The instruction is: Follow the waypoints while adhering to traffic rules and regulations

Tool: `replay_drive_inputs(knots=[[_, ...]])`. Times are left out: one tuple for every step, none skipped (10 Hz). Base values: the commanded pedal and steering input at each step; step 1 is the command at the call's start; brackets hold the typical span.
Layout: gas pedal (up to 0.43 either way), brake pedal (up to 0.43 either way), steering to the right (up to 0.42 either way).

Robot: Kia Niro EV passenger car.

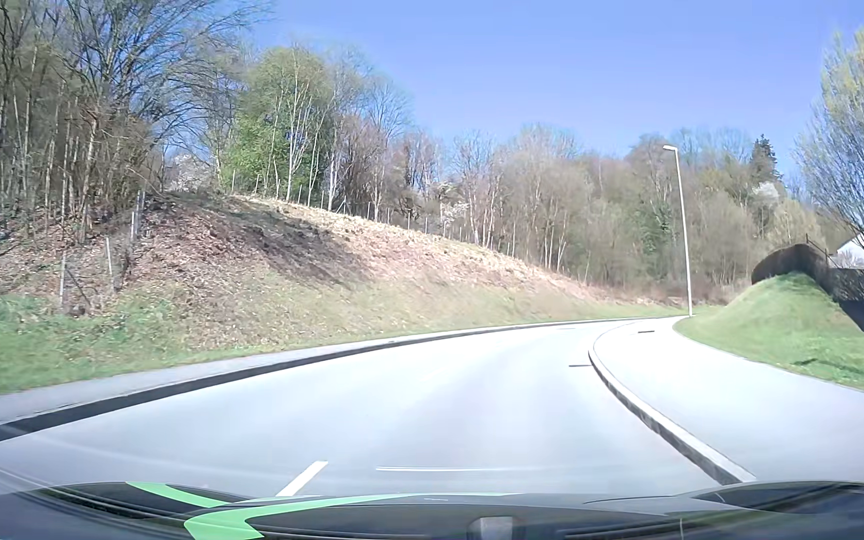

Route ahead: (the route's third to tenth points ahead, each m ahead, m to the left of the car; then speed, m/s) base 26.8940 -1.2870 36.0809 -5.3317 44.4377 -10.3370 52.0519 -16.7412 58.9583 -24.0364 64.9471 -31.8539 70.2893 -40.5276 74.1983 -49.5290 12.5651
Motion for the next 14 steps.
replay_drive_inputs(knots=[[0.311,0.0,0.046],[0.28,0.0,0.05],[0.268,0.0,0.055],[0.268,0.0,0.059],[0.268,0.0,0.061],[0.268,0.0,0.061],[0.268,0.0,0.062],[0.268,0.0,0.062],[0.268,0.0,0.063],[0.268,0.0,0.065],[0.268,0.0,0.065],[0.268,0.0,0.065],[0.268,0.0,0.066],[0.268,0.0,0.066]])
